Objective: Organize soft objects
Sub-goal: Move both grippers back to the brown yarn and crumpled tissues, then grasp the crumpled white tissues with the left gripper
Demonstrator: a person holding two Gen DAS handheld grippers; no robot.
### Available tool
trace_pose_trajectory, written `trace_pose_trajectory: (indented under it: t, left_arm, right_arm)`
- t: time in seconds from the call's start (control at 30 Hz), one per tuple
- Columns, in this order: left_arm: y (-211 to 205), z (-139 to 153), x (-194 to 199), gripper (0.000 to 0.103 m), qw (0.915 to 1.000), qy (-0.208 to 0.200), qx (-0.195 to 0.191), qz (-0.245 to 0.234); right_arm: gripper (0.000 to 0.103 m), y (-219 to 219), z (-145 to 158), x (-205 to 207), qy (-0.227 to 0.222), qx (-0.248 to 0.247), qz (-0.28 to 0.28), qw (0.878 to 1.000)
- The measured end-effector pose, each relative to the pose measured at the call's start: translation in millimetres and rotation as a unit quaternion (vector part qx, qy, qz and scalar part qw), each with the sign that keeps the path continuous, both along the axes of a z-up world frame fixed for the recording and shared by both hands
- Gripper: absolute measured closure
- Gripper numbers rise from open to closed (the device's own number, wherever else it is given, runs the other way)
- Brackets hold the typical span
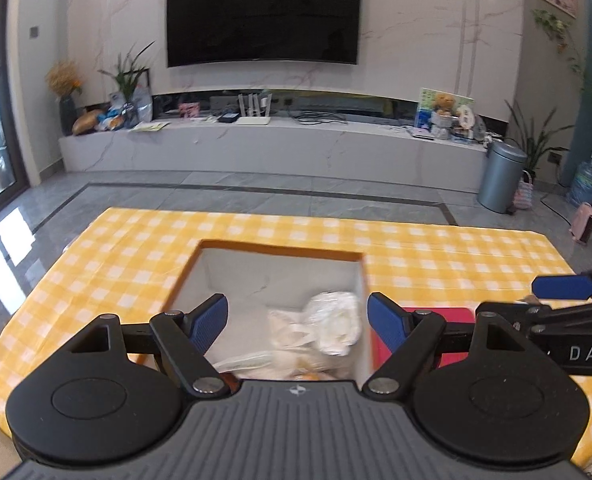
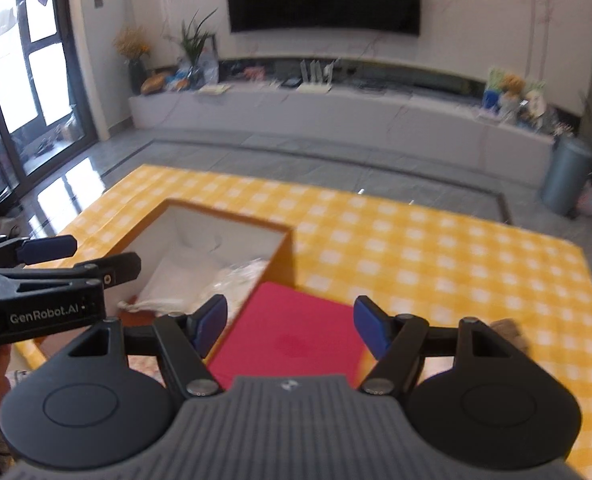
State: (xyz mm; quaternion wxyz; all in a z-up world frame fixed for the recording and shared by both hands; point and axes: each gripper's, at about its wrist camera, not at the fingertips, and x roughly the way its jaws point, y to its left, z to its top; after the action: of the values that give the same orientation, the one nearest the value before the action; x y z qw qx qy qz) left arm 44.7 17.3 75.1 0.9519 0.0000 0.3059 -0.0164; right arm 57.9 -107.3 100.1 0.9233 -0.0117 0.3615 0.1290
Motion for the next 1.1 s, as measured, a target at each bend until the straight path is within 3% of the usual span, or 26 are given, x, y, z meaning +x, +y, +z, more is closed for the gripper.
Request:
trace_pose_trajectory:
  t: [0.2,0.37,0.5,0.7,0.83,0.97,1.1]
  left_arm:
    - [-45.5,-1.8,0.0,0.010,0.9994,0.004,0.006,-0.035]
    - [-90.6,-12.0,3.4,0.011,0.9975,0.010,0.024,-0.066]
    - [-120.3,-22.6,9.7,0.011,0.9949,0.024,0.006,-0.098]
    - [-163.0,-43.5,16.7,0.011,0.9904,0.041,0.003,-0.132]
    - [-188.7,-55.9,26.3,0.011,0.9837,0.066,-0.028,-0.165]
    - [-219.3,-70.6,51.5,0.011,0.9631,0.140,-0.071,-0.219]
    - [-243.0,-83.4,68.9,0.011,0.9643,0.158,-0.076,-0.199]
  right_arm:
    - [0.029,-54.6,-0.4,-10.0,-0.035,-0.015,-0.045,0.998]
    - [0.028,-112.0,-22.7,-6.5,-0.043,-0.050,-0.139,0.988]
    - [0.028,-156.6,-57.6,6.7,-0.017,-0.055,-0.198,0.979]
    - [0.028,-198.3,-111.5,26.3,0.050,-0.025,-0.226,0.973]
    - [0.028,-226.2,-124.6,31.2,0.063,-0.030,-0.270,0.960]
    - [0.028,-247.8,-129.9,24.2,0.063,-0.031,-0.307,0.949]
    - [0.028,-259.4,-135.7,22.2,0.072,0.014,-0.301,0.951]
